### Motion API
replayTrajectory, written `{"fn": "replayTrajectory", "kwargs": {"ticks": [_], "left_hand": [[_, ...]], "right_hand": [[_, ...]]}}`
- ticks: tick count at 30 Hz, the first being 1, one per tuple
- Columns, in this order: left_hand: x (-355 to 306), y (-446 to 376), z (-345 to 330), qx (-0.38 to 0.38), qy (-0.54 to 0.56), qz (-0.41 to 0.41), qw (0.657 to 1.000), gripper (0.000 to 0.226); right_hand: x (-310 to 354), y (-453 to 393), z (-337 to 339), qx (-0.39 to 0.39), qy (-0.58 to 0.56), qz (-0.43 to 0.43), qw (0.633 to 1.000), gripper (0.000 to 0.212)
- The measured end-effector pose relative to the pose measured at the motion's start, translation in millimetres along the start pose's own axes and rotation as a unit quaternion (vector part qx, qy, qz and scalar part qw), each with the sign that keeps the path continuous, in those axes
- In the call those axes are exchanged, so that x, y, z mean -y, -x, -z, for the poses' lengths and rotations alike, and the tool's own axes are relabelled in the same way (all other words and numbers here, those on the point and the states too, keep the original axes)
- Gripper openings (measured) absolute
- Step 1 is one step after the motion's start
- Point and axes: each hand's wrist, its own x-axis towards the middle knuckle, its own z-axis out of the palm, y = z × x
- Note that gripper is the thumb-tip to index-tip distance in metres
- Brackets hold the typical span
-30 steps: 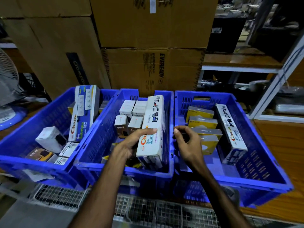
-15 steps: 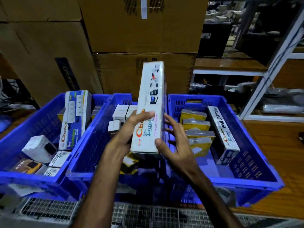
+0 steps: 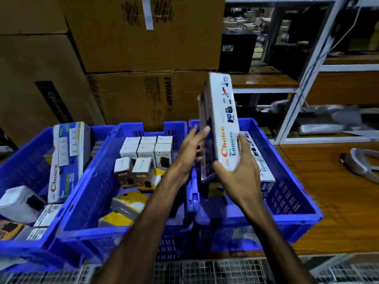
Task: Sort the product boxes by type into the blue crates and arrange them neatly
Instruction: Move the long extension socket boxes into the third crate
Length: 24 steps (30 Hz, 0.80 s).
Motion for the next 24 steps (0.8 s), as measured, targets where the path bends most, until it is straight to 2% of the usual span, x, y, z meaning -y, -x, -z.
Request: {"fn": "replayTrajectory", "kwargs": {"ticks": [3, 5, 7, 12, 19, 24], "left_hand": [[24, 1, 10, -0.075, -0.014, 0.017, 0.997, 0.06], [42, 3, 15, -0.139, -0.068, -0.011, 0.988, 0.042], [57, 7, 18, -0.169, -0.107, -0.041, 0.979, 0.036], [71, 19, 17, -0.191, -0.14, -0.069, 0.969, 0.022], [78, 26, 12, -0.19, -0.19, -0.113, 0.957, 0.014], [80, 35, 20, -0.176, -0.213, -0.132, 0.952, 0.018]], "right_hand": [[-28, -19, 0, 0.008, -0.04, -0.055, 0.998, 0.092], [-44, -31, -5, 0.034, -0.047, -0.07, 0.996, 0.083], [-54, -41, -13, 0.058, -0.018, -0.062, 0.996, 0.073], [-49, -60, -31, 0.145, 0.081, -0.031, 0.986, 0.077], [-52, -67, -56, 0.185, 0.092, 0.013, 0.978, 0.078], [-63, -64, -51, 0.224, 0.063, 0.014, 0.972, 0.073]]}}
